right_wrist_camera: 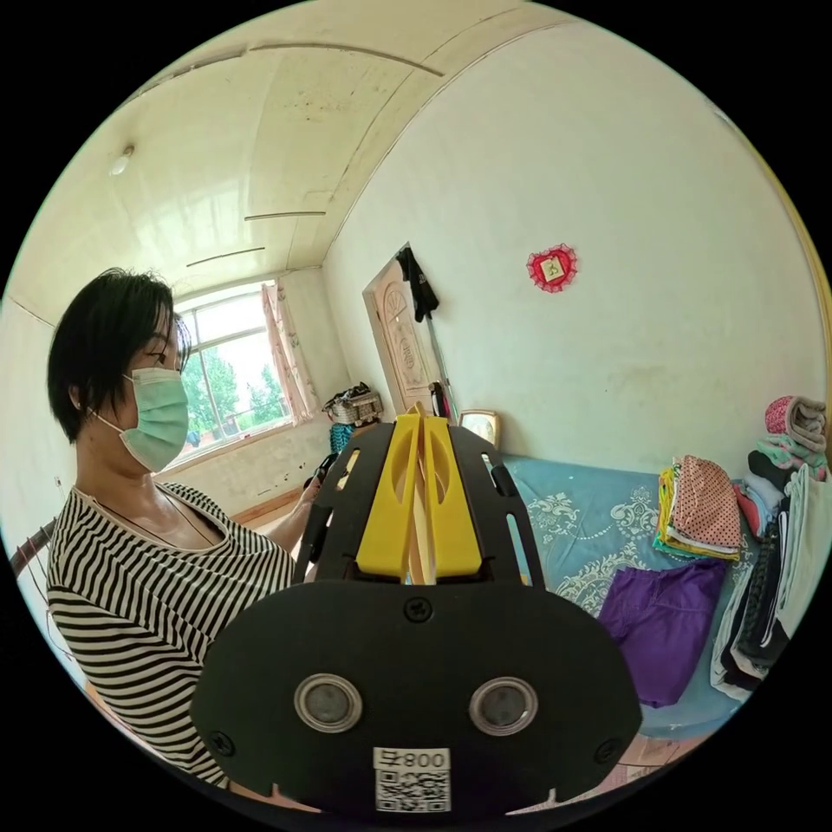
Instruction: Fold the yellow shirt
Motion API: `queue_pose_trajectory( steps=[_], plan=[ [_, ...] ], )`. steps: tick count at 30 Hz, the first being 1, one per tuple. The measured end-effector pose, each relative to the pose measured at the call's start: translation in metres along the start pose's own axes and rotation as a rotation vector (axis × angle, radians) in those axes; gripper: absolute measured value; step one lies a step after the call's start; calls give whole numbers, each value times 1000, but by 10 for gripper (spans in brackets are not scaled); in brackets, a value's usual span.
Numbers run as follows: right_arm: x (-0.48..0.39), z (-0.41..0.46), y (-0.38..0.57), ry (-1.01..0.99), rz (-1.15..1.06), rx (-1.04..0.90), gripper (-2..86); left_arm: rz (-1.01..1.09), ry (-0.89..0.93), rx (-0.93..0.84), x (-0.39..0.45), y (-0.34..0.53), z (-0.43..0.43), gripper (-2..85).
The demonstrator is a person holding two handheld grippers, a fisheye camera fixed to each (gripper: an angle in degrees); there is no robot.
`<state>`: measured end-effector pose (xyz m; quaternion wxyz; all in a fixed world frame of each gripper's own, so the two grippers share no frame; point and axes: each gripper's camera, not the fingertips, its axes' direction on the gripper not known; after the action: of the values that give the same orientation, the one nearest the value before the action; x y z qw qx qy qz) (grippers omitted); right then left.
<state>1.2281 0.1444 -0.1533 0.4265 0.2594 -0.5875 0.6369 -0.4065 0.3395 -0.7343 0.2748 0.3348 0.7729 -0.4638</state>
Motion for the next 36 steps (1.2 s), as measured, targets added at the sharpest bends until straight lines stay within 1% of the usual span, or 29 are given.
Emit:
queue_pose_trajectory(
  steps=[8,17,26,36],
  plan=[
    [-29,-25,5,-29,-51,49,2,112,4,40,87,72,8,3],
    [-33,-43,10,-47,-58,81,1,201,8,46,150,131,38,2],
    [-13,-40,4,-34,-39,88,2,239,-5,30,177,168,79,2],
    [61,-5,-17,-28,17,61,3,279,-47,11,187,180,134,2]
  ],
)
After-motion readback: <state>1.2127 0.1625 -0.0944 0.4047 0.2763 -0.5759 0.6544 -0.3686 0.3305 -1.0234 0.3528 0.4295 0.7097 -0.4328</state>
